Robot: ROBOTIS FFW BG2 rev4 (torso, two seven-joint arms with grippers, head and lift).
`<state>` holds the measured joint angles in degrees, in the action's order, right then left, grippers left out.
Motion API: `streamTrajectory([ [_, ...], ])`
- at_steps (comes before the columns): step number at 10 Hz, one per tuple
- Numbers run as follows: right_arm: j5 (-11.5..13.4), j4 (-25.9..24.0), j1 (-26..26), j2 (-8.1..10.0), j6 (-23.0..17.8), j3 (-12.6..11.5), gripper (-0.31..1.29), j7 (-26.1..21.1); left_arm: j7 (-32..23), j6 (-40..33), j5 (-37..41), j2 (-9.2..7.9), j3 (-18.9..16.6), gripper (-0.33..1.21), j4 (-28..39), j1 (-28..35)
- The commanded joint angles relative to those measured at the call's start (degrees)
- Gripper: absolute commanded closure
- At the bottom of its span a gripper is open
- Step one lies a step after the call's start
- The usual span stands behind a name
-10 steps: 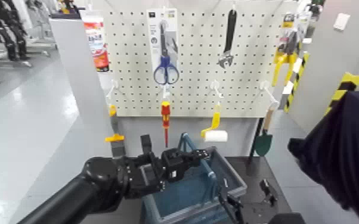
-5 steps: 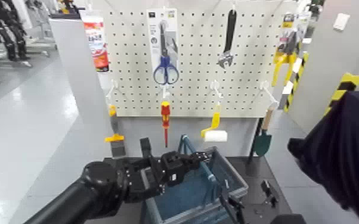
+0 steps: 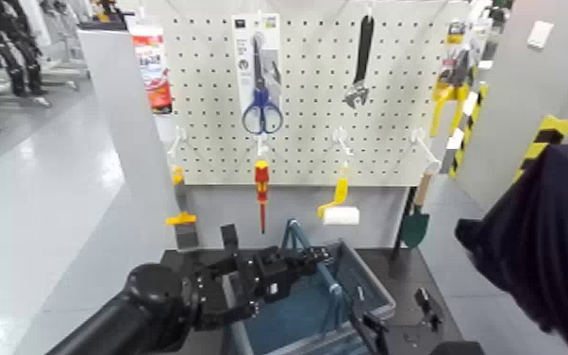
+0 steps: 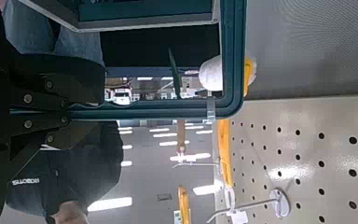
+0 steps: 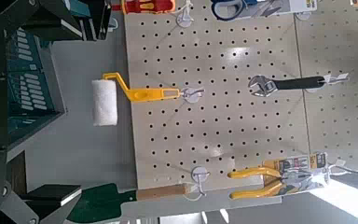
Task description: Grasp the handle of the crate.
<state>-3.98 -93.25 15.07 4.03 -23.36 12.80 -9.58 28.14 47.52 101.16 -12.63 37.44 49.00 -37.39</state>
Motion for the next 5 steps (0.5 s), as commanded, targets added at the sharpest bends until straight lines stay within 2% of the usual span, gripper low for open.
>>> streamTrajectory([
  [1, 0.20, -0.09, 0.14, -0.08, 0.24, -0.23, 0.14, 0.00, 0.16, 1.35, 0.00, -1.78, -0.96, 1.18, 4.97, 2.50],
  [5, 0.64, -0.18, 0.75, -0.17, 0.68, -0.85, 0.14, -0.09, -0.46, 2.76, 0.00, -5.12, -2.28, 1.18, 14.63, 7.16],
])
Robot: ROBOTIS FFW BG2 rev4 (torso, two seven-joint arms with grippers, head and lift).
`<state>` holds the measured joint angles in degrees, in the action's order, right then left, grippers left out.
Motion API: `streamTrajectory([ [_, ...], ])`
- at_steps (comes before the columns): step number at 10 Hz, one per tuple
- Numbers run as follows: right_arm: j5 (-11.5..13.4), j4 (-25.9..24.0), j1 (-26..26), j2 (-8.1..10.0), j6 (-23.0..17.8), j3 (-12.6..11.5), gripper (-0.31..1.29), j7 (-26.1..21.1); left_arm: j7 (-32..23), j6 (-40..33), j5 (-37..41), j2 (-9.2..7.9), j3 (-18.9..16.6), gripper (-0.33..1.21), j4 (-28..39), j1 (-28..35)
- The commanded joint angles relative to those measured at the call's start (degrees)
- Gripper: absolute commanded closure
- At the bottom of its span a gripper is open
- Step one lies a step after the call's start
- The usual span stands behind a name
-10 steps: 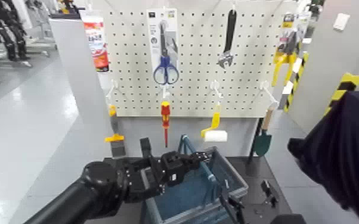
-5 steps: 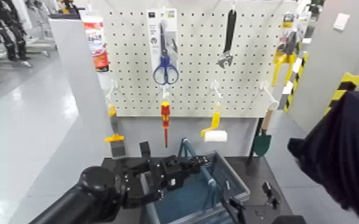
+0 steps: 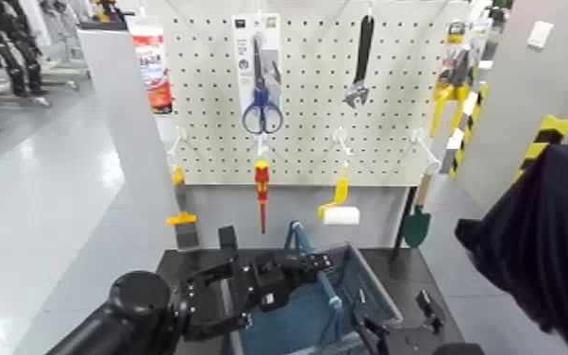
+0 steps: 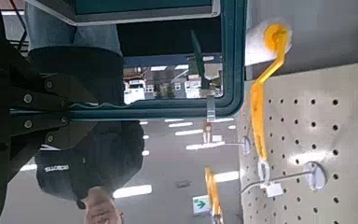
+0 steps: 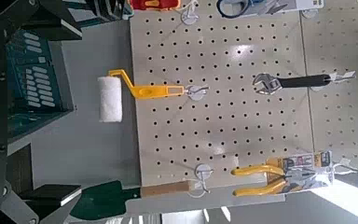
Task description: Grasp the handle of the crate.
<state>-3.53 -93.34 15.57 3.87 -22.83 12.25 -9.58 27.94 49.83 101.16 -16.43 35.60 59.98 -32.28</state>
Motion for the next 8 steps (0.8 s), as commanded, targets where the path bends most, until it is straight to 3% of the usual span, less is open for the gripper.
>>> streamTrajectory([
  [1, 0.37, -0.09, 0.16, -0.09, 0.33, -0.29, 0.14, -0.09, -0.96, 0.53, 0.00, -2.55, -1.68, 1.18, 7.26, 4.24],
  [3, 0.63, -0.09, 0.33, -0.18, 0.42, -0.47, 0.14, -0.09, -6.41, 1.06, 3.52, -4.40, -4.75, 1.18, 14.73, 9.69],
  [8, 0.63, -0.09, 0.33, -0.18, 0.42, -0.38, 0.14, -0.18, -11.86, 0.53, 7.91, -7.39, -6.16, 1.18, 25.19, 15.31],
])
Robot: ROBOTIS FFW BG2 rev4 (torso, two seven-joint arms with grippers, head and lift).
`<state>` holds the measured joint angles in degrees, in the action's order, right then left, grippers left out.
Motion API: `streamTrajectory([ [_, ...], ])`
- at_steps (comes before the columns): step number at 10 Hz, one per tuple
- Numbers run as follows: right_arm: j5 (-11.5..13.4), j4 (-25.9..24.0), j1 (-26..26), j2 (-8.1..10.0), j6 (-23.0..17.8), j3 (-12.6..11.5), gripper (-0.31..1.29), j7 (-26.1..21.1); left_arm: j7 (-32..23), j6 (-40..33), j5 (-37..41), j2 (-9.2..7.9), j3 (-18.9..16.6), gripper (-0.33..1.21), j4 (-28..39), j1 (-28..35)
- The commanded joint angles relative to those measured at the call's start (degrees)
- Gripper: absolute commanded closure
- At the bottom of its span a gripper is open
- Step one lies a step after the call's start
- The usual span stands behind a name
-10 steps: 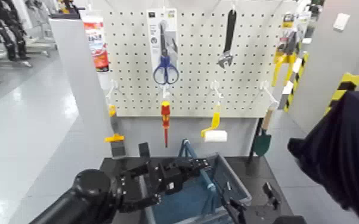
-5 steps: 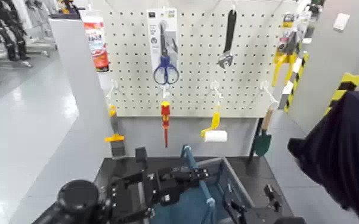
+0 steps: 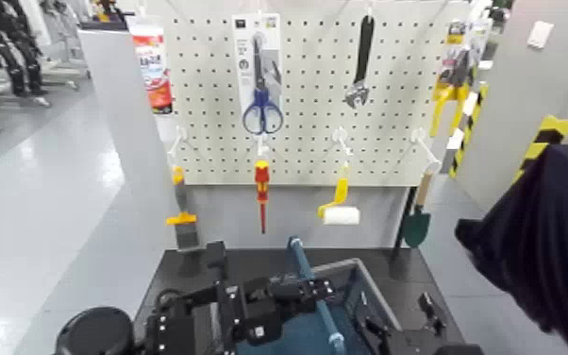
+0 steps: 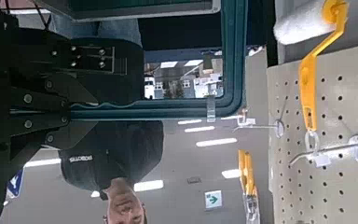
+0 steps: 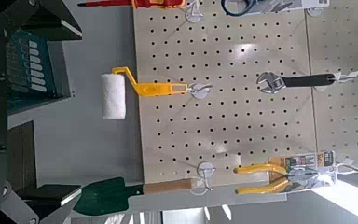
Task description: Grasp the handle of the crate.
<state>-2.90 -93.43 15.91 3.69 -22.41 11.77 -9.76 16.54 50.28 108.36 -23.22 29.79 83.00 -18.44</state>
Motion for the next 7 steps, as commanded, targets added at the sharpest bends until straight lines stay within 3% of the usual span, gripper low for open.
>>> streamTrajectory([
  [1, 0.18, 0.00, 0.00, 0.01, 0.00, -0.08, 0.14, 0.00, -0.90, 0.69, 0.98, -0.68, -0.87, 1.18, 3.31, 2.35],
  [7, 0.26, 0.09, 0.00, -0.08, -0.18, 0.19, 0.14, 0.00, -2.83, 0.87, 2.47, -1.30, -2.19, 1.18, 7.00, 5.25],
])
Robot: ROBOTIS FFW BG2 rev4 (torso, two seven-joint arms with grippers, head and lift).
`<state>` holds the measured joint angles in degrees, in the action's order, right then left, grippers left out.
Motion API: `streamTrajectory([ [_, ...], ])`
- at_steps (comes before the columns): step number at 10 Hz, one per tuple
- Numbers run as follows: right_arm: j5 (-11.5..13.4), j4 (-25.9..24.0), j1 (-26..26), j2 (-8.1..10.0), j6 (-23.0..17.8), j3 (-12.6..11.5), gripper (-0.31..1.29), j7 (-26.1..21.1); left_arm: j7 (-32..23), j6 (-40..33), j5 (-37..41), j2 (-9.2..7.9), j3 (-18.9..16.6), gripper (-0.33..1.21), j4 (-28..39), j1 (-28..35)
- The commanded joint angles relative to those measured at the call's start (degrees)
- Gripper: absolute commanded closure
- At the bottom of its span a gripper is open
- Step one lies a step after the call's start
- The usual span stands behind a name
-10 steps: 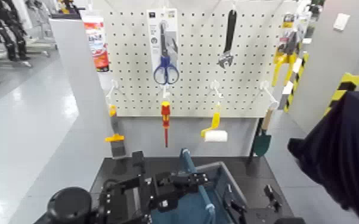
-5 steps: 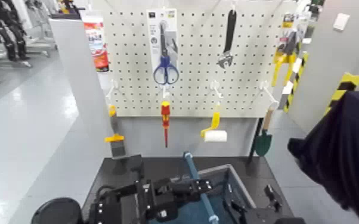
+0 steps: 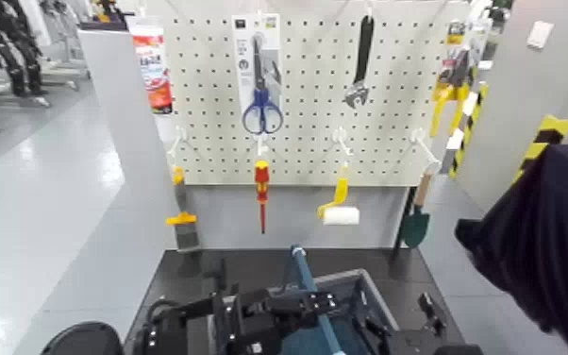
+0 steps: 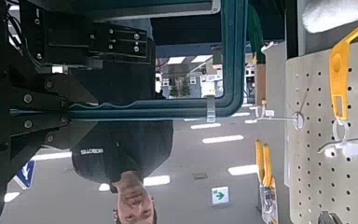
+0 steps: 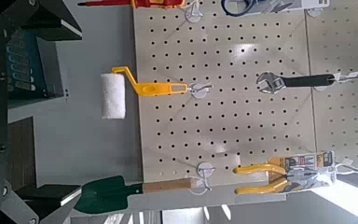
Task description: Grasp the handle of the crate.
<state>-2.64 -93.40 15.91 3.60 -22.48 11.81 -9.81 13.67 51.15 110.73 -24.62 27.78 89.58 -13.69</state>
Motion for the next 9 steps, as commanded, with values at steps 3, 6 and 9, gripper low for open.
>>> streamTrajectory([
  [3, -0.09, -0.12, 0.00, 0.09, -0.02, -0.03, 0.14, 0.14, 0.04, 0.44, 0.19, 0.19, -0.44, 1.18, 0.51, 0.51],
  [6, -0.09, -0.21, -0.09, 0.09, 0.07, -0.12, 0.14, 0.14, 0.04, 0.88, 0.19, 0.10, -0.53, 1.18, 0.69, 0.60],
  [9, 0.70, -0.21, -0.18, 0.09, 0.16, -0.21, 0.14, 0.14, 0.13, 0.88, 0.19, 0.02, -0.62, 1.18, 0.69, 0.60],
])
